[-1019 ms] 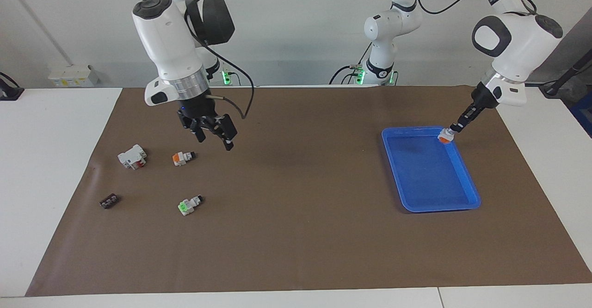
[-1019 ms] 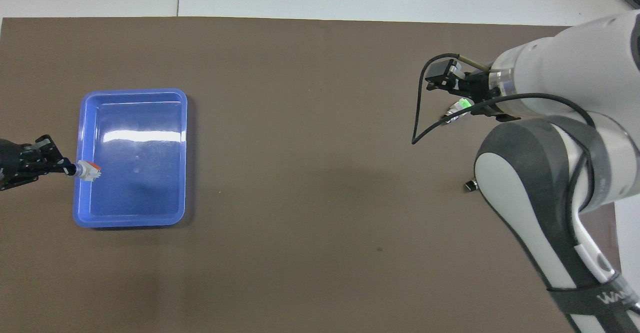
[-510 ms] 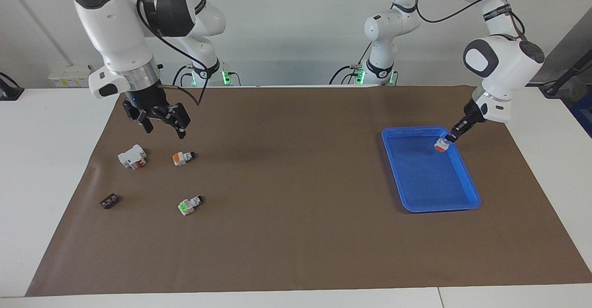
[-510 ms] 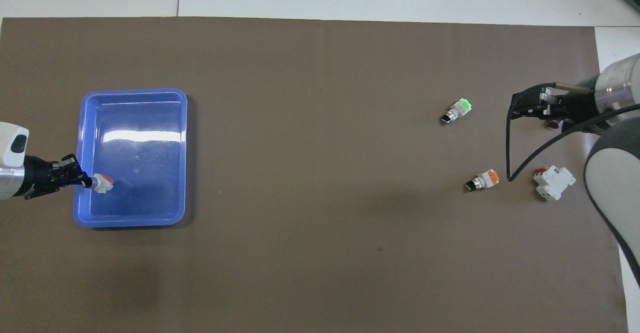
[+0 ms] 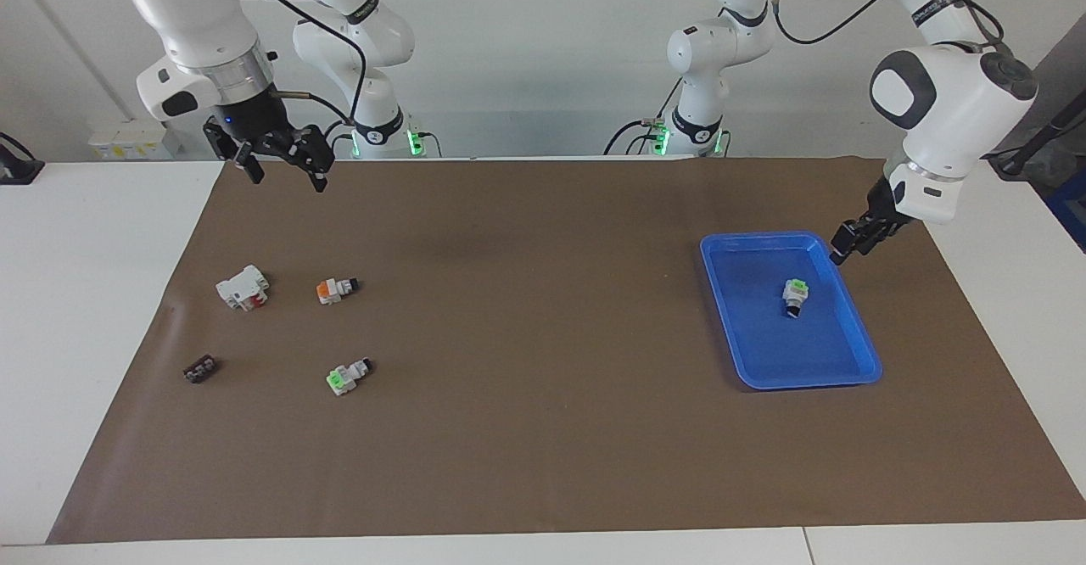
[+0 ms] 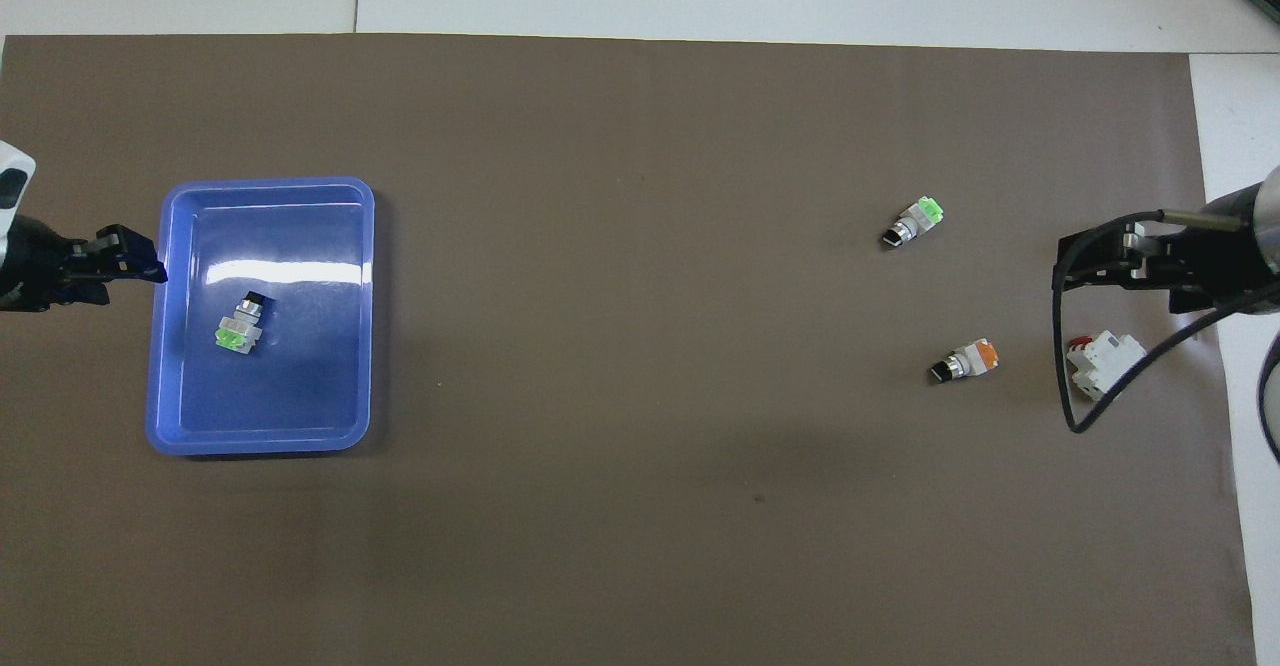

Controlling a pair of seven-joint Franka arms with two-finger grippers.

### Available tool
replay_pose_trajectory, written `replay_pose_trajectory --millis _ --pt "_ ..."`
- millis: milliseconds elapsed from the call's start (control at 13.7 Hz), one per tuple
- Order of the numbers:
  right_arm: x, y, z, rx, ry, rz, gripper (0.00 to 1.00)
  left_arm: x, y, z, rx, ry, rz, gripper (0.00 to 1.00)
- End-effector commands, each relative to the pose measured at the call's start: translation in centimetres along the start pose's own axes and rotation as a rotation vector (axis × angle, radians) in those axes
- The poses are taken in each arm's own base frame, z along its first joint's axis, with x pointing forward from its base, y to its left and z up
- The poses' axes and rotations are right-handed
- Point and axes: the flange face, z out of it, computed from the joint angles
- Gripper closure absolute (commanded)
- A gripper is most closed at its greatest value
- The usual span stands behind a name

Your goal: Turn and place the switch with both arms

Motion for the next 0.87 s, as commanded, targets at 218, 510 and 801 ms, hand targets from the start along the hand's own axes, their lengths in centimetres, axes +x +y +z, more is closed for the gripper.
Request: replay_pose_trajectory --millis 218,510,801 --pt "-0.7 1.2 0.0 -0.005 0.032 -0.012 0.00 -0.4 8.3 -4.9 0.050 -0.032 0.161 0.35" --pt "-0.5 1.8 -0.1 0.003 0.036 -0.007 0.00 -3.3 13.6 -9.5 0.057 -0.092 0.256 0.34" --pt "0.4 3.4 0.2 -0.012 0.036 -0.099 0.00 -5.2 14.0 -12.1 0.062 -0.155 0.275 0.32"
